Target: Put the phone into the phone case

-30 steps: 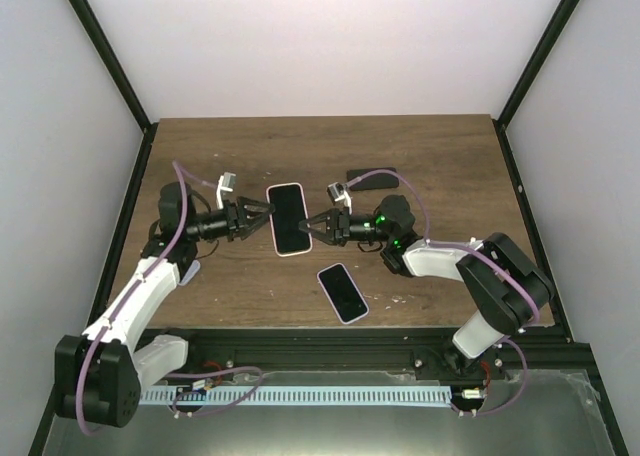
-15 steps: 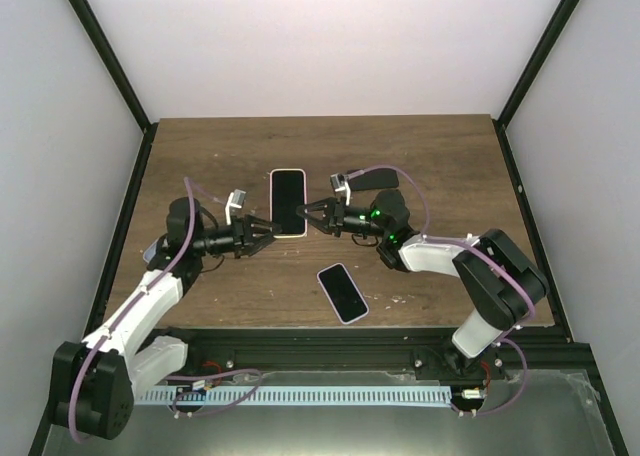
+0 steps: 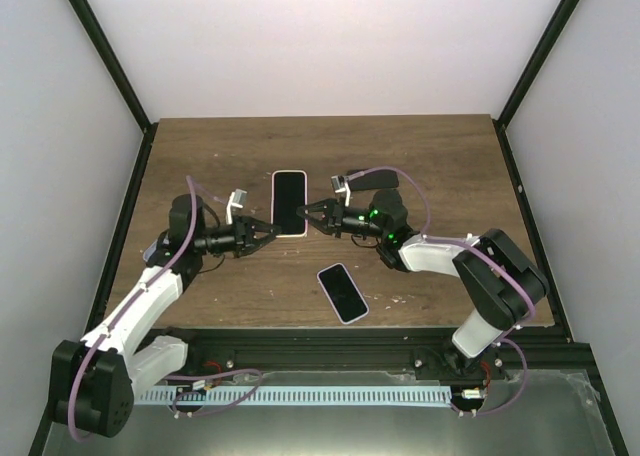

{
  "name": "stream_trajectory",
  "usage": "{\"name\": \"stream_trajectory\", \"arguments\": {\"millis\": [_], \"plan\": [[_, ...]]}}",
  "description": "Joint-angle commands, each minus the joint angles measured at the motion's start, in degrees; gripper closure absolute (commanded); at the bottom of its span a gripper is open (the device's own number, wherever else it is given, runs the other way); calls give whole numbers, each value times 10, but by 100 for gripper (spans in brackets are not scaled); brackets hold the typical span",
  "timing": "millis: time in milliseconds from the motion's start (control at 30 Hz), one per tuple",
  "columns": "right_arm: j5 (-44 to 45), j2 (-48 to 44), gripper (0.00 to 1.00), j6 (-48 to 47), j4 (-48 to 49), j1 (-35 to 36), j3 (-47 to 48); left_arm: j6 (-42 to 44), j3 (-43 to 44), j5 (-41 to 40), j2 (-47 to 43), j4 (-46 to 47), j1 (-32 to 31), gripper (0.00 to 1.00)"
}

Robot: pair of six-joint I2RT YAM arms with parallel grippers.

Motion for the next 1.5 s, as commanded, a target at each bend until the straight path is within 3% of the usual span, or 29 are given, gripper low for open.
{"name": "stream_trajectory", "arguments": {"millis": [0, 167, 400, 567, 700, 867, 1000, 1167, 1467], "plan": [[8, -16, 93, -40, 5, 3, 20, 58, 32, -36, 8, -77, -1, 100], [11, -23, 93, -67, -38, 3, 24, 94, 49, -64, 17, -134, -1, 99], [12, -42, 93, -94, -66, 3, 18, 89, 54, -67, 12, -125, -1, 54], [2, -57, 93, -119, -102, 1, 8, 94, 65, -75, 22, -135, -1, 38], [13, -100, 93, -189, -220, -15, -4, 133, 99, -145, 25, -219, -1, 21], [13, -173, 93, -282, -365, -58, -27, 165, 140, -292, 59, -339, 30, 6], [35, -225, 93, -358, -507, -74, -21, 151, 126, -364, 102, -362, 87, 6], [36, -264, 92, -409, -608, -108, -39, 127, 105, -438, 136, -355, 146, 14], [-28, -253, 91, -448, -620, -194, -103, 31, 98, -699, 131, -418, 221, 31]]}}
